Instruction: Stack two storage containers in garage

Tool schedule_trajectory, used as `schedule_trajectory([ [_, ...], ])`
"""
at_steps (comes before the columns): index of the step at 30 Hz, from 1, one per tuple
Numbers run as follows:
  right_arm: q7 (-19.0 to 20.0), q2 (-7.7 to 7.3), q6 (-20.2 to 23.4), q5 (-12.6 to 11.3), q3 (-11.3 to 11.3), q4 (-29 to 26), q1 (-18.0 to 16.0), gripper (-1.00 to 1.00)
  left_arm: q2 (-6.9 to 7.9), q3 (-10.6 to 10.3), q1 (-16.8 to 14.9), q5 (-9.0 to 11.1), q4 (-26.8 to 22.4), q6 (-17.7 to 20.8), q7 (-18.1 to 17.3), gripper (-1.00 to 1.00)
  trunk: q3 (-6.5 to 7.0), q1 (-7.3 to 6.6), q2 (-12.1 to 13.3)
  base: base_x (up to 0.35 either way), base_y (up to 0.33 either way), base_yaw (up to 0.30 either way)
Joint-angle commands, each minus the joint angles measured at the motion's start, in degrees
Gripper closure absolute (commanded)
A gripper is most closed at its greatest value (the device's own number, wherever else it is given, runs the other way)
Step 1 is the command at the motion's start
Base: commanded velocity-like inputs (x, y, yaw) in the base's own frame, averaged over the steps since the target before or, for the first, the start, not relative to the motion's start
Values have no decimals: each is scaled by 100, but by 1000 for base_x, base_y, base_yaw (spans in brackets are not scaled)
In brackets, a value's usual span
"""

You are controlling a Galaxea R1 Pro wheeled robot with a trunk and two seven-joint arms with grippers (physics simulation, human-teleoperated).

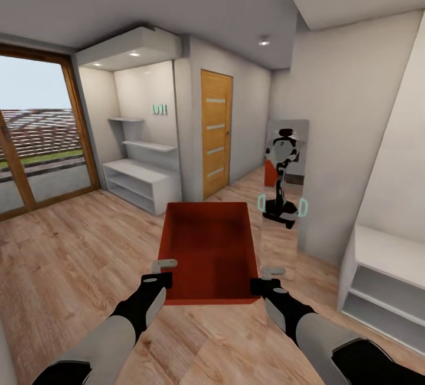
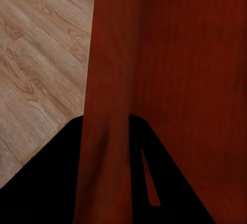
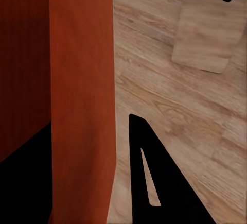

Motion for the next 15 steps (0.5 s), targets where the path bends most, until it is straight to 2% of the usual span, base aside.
schedule_trajectory([
  [1, -36, -40, -28, -9, -164, -4, -2, 100, 40, 152, -2, -82, -16, 51, 115, 100, -2, 5, -4, 324, 0, 0],
  [11, -39, -25, -26, -12, -164, -5, -2, 100, 40, 152, -2, -82, -18, 51, 116, 100, -2, 5, -4, 324, 0, 1],
  [15, -35, -25, -16, -8, -164, -5, -2, 100, 41, 152, -2, -82, -19, 51, 117, 100, -2, 5, -4, 325, 0, 132],
])
